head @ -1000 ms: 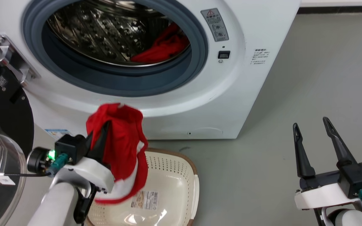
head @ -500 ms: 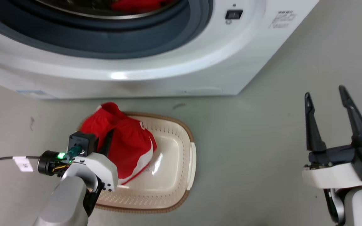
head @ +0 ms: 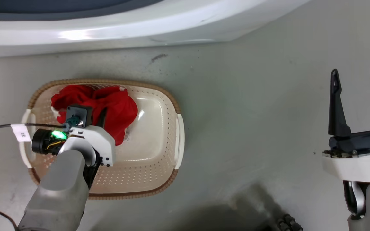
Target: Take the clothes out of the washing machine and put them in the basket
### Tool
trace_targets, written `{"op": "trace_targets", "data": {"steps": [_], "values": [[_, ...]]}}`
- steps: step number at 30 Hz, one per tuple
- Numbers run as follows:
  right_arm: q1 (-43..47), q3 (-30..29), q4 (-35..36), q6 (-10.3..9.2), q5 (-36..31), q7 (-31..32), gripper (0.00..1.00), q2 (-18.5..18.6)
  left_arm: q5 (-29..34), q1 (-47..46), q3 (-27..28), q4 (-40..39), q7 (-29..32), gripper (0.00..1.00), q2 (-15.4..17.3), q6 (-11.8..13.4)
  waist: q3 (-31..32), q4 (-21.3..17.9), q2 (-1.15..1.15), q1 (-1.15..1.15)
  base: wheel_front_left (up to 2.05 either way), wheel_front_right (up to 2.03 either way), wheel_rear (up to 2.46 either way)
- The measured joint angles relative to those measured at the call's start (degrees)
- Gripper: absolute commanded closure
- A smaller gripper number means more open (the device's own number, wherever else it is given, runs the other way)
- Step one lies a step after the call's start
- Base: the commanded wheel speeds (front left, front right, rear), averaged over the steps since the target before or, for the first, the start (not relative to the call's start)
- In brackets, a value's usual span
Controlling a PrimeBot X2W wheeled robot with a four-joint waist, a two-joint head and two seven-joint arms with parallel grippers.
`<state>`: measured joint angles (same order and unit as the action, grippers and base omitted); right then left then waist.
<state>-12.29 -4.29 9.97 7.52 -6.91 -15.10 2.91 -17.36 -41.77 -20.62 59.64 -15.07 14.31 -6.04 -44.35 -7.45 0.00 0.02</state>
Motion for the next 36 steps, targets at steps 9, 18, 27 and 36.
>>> {"op": "trace_targets", "data": {"steps": [9, 18, 27, 36], "values": [[-0.8, 1.1, 0.6, 0.0, 1.3, 0.0, 0.0, 0.0, -1.4, -3.5, 2.3, 8.0, 0.0, 1.0, -1.1, 1.5, -4.6, -2.1, 0.0, 0.0, 0.0, 0.0, 0.0], [-0.7, 0.7, 0.4, 0.0, 1.6, 0.0, 0.0, 0.0, -2.2, -4.1, 3.2, 9.2, 0.0, 0.0, -2.1, 1.6, -4.7, -1.8, 0.0, -0.01, 0.0, 0.0, 0.0], [-0.3, -1.0, -2.2, 0.0, 2.3, 0.0, 0.0, 0.0, -0.6, 2.3, 3.2, 3.3, 0.0, 0.0, -2.0, 0.8, 1.4, -0.7, 0.0, -0.01, 0.0, 0.0, 0.0], [2.6, -2.4, -7.0, 0.0, 3.7, 0.0, 0.0, 0.0, 2.0, 14.8, 5.0, -11.1, 0.0, 0.0, -3.4, -0.4, 13.5, 1.3, 0.0, -0.02, 0.0, 0.0, 0.0]]}}
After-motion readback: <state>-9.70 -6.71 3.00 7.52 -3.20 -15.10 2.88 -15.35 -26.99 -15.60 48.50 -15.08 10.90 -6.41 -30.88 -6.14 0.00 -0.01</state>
